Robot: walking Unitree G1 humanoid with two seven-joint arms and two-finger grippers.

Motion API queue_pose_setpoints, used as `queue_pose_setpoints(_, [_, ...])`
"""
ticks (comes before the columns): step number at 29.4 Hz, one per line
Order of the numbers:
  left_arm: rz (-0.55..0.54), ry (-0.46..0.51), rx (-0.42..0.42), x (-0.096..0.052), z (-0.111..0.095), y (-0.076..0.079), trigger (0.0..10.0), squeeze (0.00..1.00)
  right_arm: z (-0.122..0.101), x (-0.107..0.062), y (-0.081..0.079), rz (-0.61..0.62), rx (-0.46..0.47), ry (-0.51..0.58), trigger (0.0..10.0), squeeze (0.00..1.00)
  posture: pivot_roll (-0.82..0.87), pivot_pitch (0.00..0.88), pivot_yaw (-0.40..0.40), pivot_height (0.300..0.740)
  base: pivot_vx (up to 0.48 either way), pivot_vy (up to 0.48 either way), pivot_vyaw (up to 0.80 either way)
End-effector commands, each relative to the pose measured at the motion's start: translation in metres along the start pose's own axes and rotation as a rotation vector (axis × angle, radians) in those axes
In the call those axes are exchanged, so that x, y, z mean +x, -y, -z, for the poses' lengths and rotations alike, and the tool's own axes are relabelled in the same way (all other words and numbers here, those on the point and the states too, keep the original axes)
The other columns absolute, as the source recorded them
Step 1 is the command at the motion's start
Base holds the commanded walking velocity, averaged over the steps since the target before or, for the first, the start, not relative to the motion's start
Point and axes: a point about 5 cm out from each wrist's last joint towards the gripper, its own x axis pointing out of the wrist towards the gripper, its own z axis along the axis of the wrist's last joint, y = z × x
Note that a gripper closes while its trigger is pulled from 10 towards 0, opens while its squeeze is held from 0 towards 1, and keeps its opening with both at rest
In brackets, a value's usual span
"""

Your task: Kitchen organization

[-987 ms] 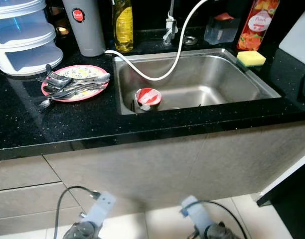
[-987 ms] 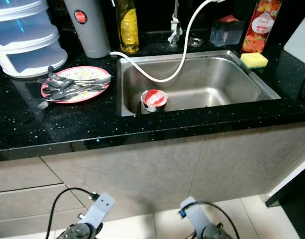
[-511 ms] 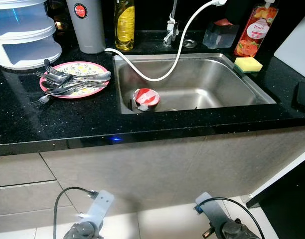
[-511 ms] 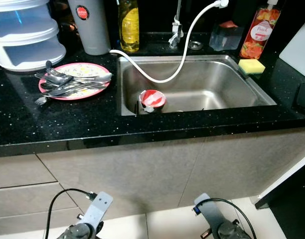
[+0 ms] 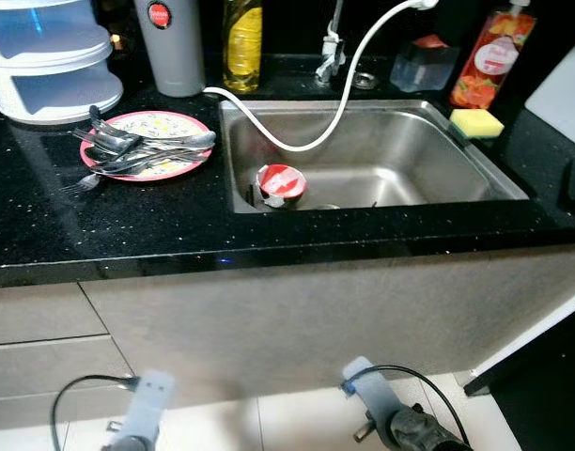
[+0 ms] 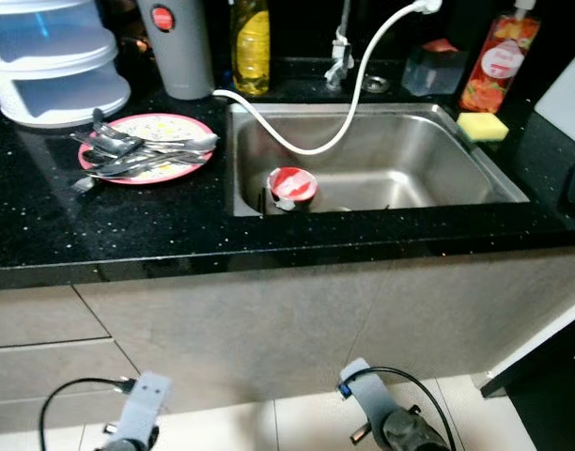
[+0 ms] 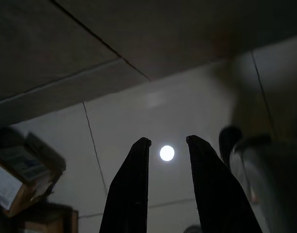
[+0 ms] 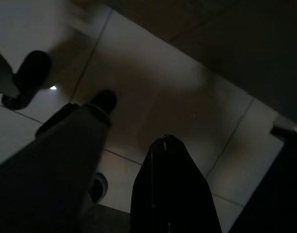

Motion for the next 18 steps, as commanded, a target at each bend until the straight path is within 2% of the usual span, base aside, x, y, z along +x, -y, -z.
queue_pose_setpoints(1, [-0.019, 0.031, -0.037, -0.001, -0.001, -0.003, 10.0, 0.0, 0.011, -0.002, 0.001, -0.011, -0.025, -0.035, 10.0, 0.0, 0.21, 0.0, -0.069, 0.74, 0.0, 0.0, 0.0])
queue_pose_setpoints(7, [-0.011, 0.033, -0.027, -0.004, 0.005, 0.007, 10.0, 0.0, 0.021, -0.004, 0.004, 0.01, 0.001, -0.061, 10.0, 0.0, 0.19, 0.0, -0.02, 0.74, 0.0, 0.0, 0.0])
queue_pose_setpoints(8, [-0.001, 0.024, -0.031, -0.005, 0.009, 0.017, 10.0, 0.0, 0.022, -0.005, 0.007, 0.041, 0.058, -0.053, 10.0, 0.0, 0.17, 0.0, 0.001, 0.74, 0.0, 0.0, 0.0])
queue_pose_setpoints(12, [0.007, 0.031, -0.042, -0.006, 0.009, 0.024, 10.0, 0.0, 0.022, -0.005, 0.01, 0.062, 0.127, -0.037, 10.0, 0.0, 0.18, 0.0, -0.016, 0.74, 0.0, 0.0, 0.0])
queue_pose_setpoints(13, [-0.036, 0.073, -0.044, -0.004, -0.001, 0.017, 10.0, 0.0, 0.015, -0.004, 0.007, 0.04, 0.116, -0.005, 10.0, 0.0, 0.22, 0.0, -0.059, 0.74, 0.0, 0.0, 0.0])
queue_pose_setpoints(15, [-0.062, 0.089, -0.053, -0.003, -0.005, 0.013, 10.0, 0.0, 0.012, -0.003, 0.005, 0.027, 0.101, 0.011, 10.0, 0.0, 0.22, 0.0, -0.059, 0.74, 0.0, 0.0, 0.0])
queue_pose_setpoints(18, [-0.144, 0.139, -0.138, -0.002, -0.016, -0.003, 10.0, 0.0, -0.018, 0.0, 0.008, 0.02, 0.154, 0.123, 10.0, 0.0, 0.25, 0.0, -0.091, 0.74, 0.0, 0.0, 0.0])
